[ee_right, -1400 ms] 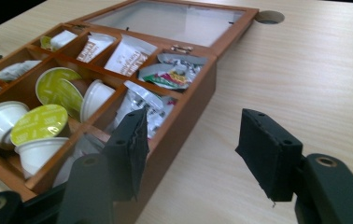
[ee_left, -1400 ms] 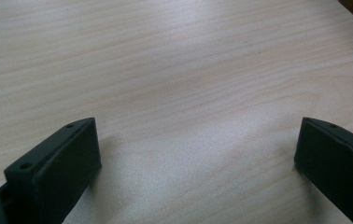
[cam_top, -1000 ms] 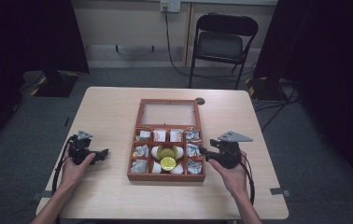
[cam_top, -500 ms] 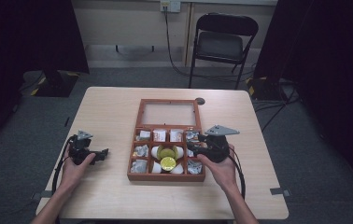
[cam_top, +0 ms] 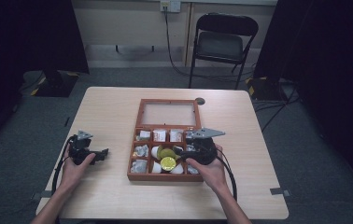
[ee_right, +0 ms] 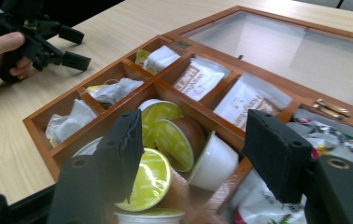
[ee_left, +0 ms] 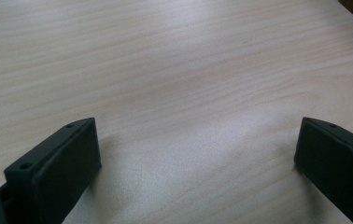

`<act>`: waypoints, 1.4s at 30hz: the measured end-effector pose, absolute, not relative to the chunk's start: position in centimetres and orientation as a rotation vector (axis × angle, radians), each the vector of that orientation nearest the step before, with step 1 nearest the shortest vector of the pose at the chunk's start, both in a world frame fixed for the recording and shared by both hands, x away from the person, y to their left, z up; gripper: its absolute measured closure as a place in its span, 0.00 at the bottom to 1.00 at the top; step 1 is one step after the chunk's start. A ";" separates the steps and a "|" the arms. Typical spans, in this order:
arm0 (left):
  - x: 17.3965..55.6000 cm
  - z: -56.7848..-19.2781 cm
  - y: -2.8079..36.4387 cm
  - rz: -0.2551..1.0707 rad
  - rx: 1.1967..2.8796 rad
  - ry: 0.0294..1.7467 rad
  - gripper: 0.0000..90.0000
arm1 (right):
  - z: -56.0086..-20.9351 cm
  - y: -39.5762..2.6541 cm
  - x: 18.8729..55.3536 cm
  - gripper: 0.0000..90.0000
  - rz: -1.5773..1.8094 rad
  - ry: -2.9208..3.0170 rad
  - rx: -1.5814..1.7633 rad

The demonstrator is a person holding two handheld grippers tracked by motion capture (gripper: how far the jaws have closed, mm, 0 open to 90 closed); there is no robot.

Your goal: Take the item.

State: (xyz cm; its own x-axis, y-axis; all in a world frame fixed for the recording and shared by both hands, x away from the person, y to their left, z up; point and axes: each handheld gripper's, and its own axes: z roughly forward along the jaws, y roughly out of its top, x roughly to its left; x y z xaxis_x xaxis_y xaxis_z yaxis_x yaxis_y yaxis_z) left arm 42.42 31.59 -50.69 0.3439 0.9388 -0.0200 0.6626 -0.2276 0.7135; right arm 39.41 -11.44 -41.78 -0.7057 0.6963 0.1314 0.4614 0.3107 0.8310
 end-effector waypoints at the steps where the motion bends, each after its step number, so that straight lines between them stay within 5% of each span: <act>1: 42.4 -50.7 31.6 0.562 1.977 1.395 0.00 | -41.9 -11.2 39.4 0.43 1.339 2.339 1.042; 14: 42.4 -50.7 31.6 0.562 1.978 1.395 0.00 | -43.6 -8.9 39.3 0.49 1.293 2.475 0.971; 42: 42.4 -50.7 31.6 0.563 1.980 1.395 0.00 | -45.6 -6.9 39.3 0.41 1.160 2.599 0.937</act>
